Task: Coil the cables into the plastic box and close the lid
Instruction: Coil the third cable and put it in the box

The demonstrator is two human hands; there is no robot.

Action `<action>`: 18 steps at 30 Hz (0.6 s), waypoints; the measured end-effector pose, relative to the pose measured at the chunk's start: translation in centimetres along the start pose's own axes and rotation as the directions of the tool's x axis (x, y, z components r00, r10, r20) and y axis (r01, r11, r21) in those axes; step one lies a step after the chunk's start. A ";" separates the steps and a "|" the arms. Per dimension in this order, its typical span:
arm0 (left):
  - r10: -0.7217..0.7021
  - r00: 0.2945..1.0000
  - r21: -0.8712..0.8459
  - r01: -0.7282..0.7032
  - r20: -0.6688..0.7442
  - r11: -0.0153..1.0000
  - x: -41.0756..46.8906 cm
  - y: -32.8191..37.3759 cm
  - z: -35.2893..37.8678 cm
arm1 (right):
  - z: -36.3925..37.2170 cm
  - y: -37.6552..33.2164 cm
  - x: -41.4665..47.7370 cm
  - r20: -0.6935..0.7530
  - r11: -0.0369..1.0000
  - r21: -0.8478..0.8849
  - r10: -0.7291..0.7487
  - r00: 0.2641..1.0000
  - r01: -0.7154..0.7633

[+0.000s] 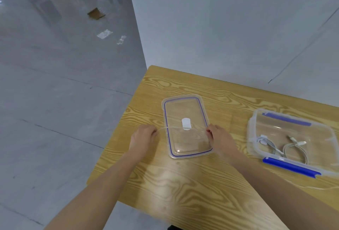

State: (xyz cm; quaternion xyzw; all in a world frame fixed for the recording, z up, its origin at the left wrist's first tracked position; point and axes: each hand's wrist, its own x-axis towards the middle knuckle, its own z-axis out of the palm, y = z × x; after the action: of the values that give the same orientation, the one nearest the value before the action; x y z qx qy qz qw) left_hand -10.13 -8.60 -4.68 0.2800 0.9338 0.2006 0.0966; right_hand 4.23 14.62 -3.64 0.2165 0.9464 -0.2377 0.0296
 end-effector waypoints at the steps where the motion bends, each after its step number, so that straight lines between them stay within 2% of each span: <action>1: 0.001 1.000 -0.074 -0.001 0.008 0.997 0.1 0.6 -0.4 | -0.9 0.1 -0.3 -0.032 0.998 0.065 0.020 0.999 -0.018; 4: -0.024 0.999 -0.270 0.029 0.021 0.962 0.1 3.6 -1.9 | -3.4 0.5 -1.4 -0.082 0.972 0.226 0.077 0.994 -0.057; 8: -0.085 0.995 -0.557 0.104 0.061 0.824 -0.1 8.3 -3.5 | -6.4 1.6 -2.9 -0.085 0.897 0.421 0.190 0.978 -0.138; 13: -0.037 0.984 -0.806 0.164 0.174 0.568 -0.5 14.4 -4.6 | -10.8 2.6 -5.7 -0.112 0.810 0.575 0.220 0.969 -0.117; 18: 0.076 0.950 -0.913 0.266 0.302 0.308 -1.7 20.4 -4.5 | -13.9 4.3 -9.0 -0.070 0.580 0.809 0.255 0.964 -0.094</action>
State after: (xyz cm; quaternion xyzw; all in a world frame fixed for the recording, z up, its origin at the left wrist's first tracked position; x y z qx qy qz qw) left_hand -0.13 4.56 8.24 0.1399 0.6279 0.6593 0.3892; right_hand 14.86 20.85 8.22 0.3197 0.7119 -0.6112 -0.1322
